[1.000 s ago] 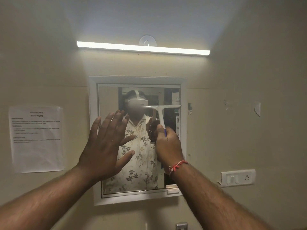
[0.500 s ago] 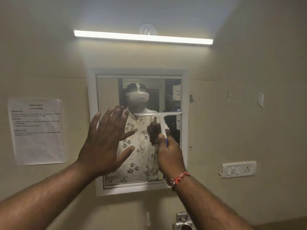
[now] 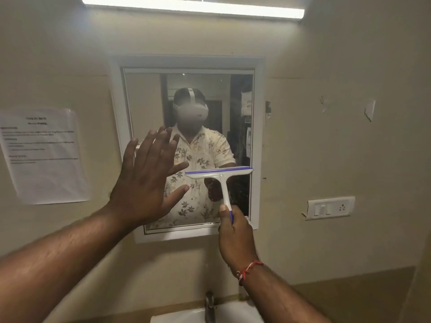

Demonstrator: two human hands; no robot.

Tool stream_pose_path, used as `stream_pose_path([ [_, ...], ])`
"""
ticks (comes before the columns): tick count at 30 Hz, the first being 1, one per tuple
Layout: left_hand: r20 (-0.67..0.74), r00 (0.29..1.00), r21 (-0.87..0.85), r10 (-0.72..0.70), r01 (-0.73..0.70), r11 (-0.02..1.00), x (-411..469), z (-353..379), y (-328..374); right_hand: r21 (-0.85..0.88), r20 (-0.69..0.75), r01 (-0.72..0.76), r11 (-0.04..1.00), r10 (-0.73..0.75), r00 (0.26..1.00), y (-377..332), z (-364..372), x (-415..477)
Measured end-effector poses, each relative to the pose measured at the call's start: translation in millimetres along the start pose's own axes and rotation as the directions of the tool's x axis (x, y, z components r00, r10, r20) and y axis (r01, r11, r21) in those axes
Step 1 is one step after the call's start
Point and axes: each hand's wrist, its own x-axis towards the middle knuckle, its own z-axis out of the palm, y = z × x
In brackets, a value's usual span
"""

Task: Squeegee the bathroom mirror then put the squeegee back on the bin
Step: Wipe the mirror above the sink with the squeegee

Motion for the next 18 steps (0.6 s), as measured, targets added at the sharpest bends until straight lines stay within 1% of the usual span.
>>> stream_pose_path([
  [2, 0.002, 1.0, -0.003, 0.0, 0.0, 1.0, -3, 1, 1, -0.009, -0.004, -0.005, 1.0, 0.005, 1.0, 10, 1, -4],
  [5, 0.006, 1.0, -0.003, -0.004, 0.004, 1.0, -6, 2, 2, -0.016, 0.019, -0.05, 0.999, 0.05, 0.999, 23, 3, -11],
  [11, 0.011, 1.0, -0.003, 0.011, -0.011, 1.0, -16, 4, 2, -0.033, 0.012, -0.058, 0.998, 0.058, 0.998, 51, 6, -25],
  [18, 0.067, 0.998, 0.018, 0.0, -0.001, 1.0, -28, 11, 4, -0.041, 0.034, -0.107, 0.993, 0.108, 0.994, 84, 7, -43],
])
